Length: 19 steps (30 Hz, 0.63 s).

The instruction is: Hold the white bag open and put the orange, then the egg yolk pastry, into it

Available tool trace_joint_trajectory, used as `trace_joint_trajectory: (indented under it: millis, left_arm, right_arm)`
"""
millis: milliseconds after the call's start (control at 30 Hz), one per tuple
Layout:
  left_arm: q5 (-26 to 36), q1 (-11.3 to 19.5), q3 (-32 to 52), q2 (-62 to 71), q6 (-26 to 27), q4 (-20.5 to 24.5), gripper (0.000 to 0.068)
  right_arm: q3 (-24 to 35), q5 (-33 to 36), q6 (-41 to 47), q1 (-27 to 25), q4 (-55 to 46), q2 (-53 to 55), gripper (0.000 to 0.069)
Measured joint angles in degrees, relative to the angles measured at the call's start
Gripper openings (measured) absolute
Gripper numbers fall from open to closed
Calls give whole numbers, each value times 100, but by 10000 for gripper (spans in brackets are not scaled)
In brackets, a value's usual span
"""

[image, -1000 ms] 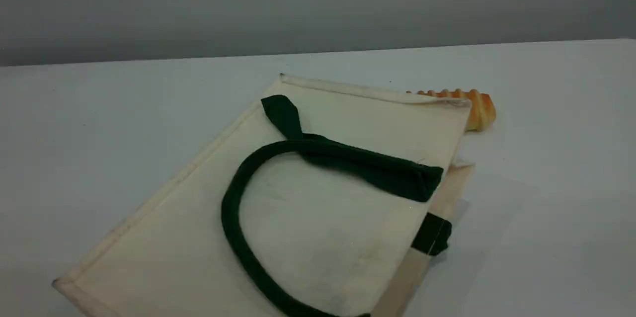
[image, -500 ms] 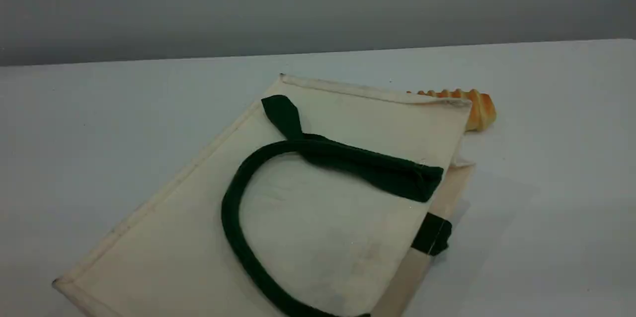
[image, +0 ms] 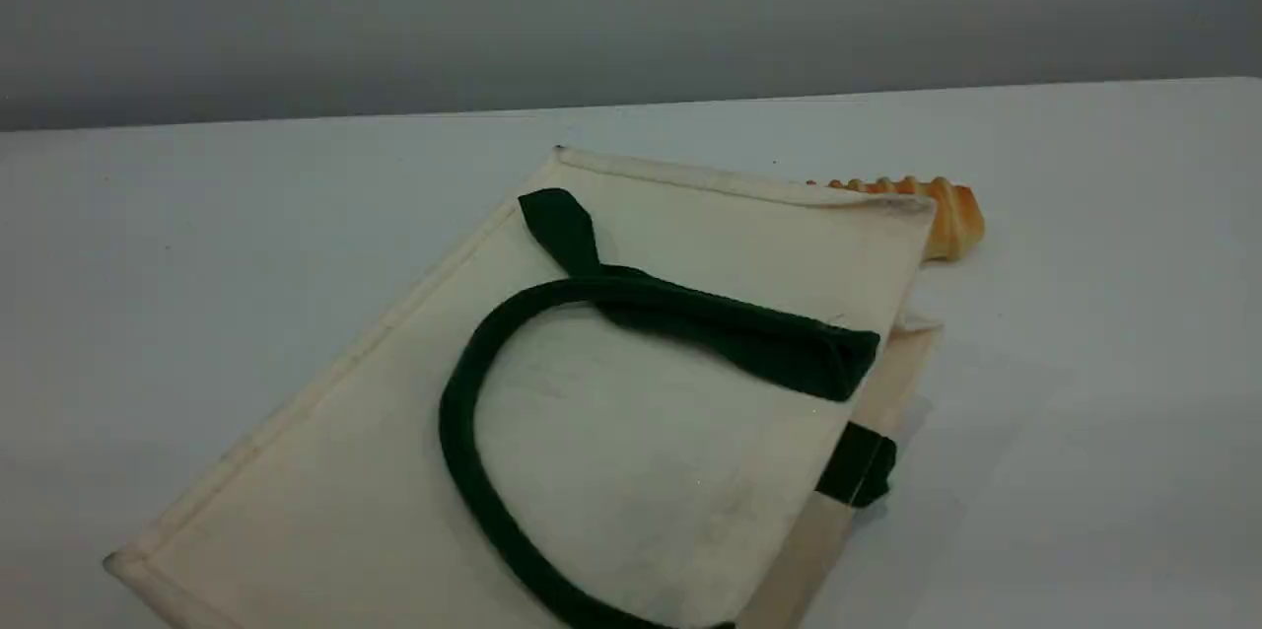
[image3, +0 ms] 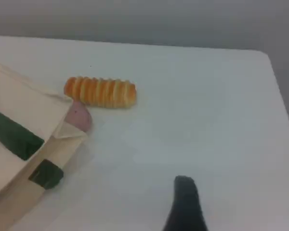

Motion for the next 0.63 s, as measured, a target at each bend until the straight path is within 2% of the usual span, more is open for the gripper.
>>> trace_joint_trajectory:
  millis: [100,633]
  left_arm:
    - [0,133,0,0,0,2,434]
    - [-5,133,0,10,0,13,434]
  right_arm:
    - [0,0,0,0,0,0,475]
    - [0,0,0,0,5,0,475]
